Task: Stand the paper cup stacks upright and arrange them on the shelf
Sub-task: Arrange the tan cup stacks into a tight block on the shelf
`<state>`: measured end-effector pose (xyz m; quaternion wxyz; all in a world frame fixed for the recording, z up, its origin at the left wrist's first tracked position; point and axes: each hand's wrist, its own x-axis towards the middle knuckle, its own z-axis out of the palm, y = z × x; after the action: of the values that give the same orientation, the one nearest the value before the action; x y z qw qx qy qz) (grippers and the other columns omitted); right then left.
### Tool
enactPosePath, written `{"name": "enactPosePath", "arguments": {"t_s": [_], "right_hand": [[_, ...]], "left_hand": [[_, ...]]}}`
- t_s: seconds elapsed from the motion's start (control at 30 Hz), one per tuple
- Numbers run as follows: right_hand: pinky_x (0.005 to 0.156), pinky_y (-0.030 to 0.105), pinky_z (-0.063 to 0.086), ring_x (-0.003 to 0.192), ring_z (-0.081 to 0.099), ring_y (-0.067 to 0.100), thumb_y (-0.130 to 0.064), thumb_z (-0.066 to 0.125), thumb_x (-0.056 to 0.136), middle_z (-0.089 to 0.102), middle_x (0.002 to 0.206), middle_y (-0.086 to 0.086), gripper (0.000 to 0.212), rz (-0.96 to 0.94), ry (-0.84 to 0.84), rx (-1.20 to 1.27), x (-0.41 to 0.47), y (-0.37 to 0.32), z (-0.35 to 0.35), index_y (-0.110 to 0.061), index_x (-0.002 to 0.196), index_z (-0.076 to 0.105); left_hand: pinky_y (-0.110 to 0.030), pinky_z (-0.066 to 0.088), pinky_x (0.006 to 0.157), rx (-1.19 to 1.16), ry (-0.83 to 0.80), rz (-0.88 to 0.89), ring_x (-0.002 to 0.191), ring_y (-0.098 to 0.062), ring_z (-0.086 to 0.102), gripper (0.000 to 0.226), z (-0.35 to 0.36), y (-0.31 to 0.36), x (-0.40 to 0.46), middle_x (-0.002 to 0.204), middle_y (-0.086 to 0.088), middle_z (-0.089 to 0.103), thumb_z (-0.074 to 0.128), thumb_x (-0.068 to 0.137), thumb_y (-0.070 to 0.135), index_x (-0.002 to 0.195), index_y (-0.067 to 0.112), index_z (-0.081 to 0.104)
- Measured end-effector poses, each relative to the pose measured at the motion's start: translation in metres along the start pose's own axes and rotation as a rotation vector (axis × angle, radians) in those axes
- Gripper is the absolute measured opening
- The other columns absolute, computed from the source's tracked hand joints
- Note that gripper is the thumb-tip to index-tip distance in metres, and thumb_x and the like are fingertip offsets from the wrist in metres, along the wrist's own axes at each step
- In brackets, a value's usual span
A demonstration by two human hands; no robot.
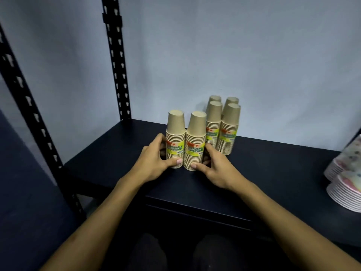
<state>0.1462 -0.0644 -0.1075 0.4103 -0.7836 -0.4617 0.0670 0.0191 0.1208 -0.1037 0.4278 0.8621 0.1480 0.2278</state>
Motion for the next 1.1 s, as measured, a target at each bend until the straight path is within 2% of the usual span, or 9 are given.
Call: {"name": "enactPosePath", "arguments": {"t_s": [0.2,0.37,0.43,0.5,0.63,0.77,0.93,1.1], "right_hand": [[0.081,0.018,0.052,0.091,0.065,0.004,-0.027,0.074,0.090,0.068,0.110,-0.011,0.049,0.063,0.041,-0.037,-0.029,0.023,-0.043,-0.023,0.133,0.051],[0.080,0.027,0.057,0.091,0.067,0.010,-0.033,0.080,0.084,0.069,0.109,-0.004,0.053,0.083,0.101,-0.013,-0.030,0.037,-0.060,-0.022,0.129,0.054],[0.080,0.030,0.058,0.090,0.069,0.012,-0.035,0.082,0.081,0.070,0.106,-0.004,0.052,0.080,0.105,-0.008,-0.027,0.041,-0.064,-0.022,0.124,0.057],[0.075,0.028,0.058,0.084,0.068,0.011,-0.035,0.084,0.078,0.072,0.098,-0.005,0.049,0.072,0.117,0.007,-0.025,0.043,-0.067,-0.024,0.119,0.059],[0.071,0.028,0.056,0.082,0.066,0.012,-0.038,0.086,0.075,0.070,0.095,-0.005,0.049,0.066,0.178,0.047,-0.024,0.050,-0.064,-0.025,0.115,0.060],[0.071,0.025,0.054,0.082,0.064,0.010,-0.034,0.087,0.074,0.068,0.095,-0.005,0.048,0.073,0.200,0.060,-0.024,0.053,-0.063,-0.024,0.113,0.060],[0.075,0.019,0.052,0.092,0.062,0.006,-0.040,0.085,0.075,0.065,0.104,-0.012,0.057,0.086,0.224,0.053,-0.025,0.051,-0.063,-0.029,0.121,0.053],[0.074,0.017,0.050,0.092,0.062,0.001,-0.037,0.082,0.081,0.066,0.103,-0.016,0.050,0.059,0.221,0.049,-0.027,0.049,-0.061,-0.027,0.122,0.056]], "left_hand": [[-0.017,0.054,0.089,-0.022,-0.093,0.060,0.101,0.005,0.068,0.060,0.044,0.024,0.015,0.116,0.014,0.071,0.090,0.072,0.033,0.119,0.023,0.053],[-0.040,0.053,0.103,0.011,-0.129,0.074,0.116,-0.008,0.066,0.071,0.060,0.033,0.033,0.124,0.010,0.070,0.091,0.066,0.044,0.123,0.030,0.051],[-0.045,0.051,0.105,0.044,-0.136,0.071,0.123,-0.014,0.062,0.078,0.062,0.035,0.038,0.128,0.009,0.068,0.090,0.063,0.050,0.127,0.033,0.048],[-0.041,0.052,0.104,0.044,-0.129,0.069,0.120,-0.012,0.063,0.076,0.063,0.035,0.041,0.128,0.008,0.068,0.090,0.066,0.047,0.129,0.031,0.049],[-0.024,0.055,0.086,-0.005,-0.059,0.056,0.101,-0.001,0.066,0.057,0.074,0.032,0.035,0.113,0.013,0.069,0.087,0.073,0.043,0.116,0.028,0.053],[-0.017,0.051,0.081,-0.018,-0.029,0.072,0.098,0.001,0.064,0.057,0.080,0.029,0.033,0.111,0.013,0.068,0.086,0.075,0.043,0.120,0.029,0.054],[-0.015,0.049,0.081,0.002,-0.038,0.081,0.101,0.001,0.063,0.069,0.079,0.028,0.032,0.113,0.014,0.066,0.087,0.073,0.045,0.129,0.029,0.051],[-0.013,0.049,0.081,-0.003,-0.032,0.065,0.099,0.002,0.064,0.065,0.078,0.029,0.030,0.110,0.014,0.067,0.088,0.072,0.042,0.125,0.027,0.054]]}}
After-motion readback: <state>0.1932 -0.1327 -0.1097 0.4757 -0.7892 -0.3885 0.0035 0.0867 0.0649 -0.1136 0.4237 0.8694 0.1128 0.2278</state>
